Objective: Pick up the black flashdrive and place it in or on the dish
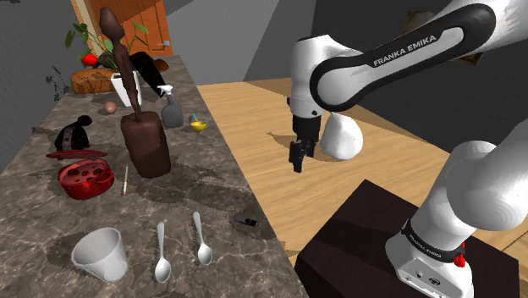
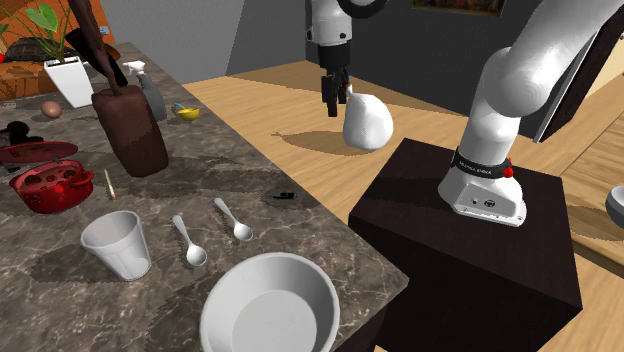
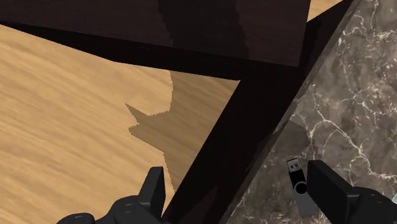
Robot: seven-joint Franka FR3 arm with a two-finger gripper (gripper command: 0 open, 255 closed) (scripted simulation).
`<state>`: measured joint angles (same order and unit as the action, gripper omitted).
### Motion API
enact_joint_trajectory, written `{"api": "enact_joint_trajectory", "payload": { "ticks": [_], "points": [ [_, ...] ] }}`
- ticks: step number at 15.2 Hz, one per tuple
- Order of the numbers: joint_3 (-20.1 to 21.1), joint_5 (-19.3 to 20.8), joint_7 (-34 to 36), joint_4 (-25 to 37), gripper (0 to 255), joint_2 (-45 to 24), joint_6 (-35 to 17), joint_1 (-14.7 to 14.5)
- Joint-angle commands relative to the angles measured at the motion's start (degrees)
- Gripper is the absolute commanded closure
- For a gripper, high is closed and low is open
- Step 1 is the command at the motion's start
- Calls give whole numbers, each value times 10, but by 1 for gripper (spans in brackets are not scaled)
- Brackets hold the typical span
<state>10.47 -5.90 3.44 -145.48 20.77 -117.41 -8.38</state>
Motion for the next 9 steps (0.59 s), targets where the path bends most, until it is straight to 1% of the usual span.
{"api": "enact_joint_trajectory", "payload": {
  "ticks": [1, 5, 9],
  "points": [
    [14, 1, 7, 12, 0, -48, -38, -6],
    [36, 15, 22, 39, 0, -135, -100, -17],
    [53, 43, 44, 76, 0, -225, -153, -28]
  ]
}}
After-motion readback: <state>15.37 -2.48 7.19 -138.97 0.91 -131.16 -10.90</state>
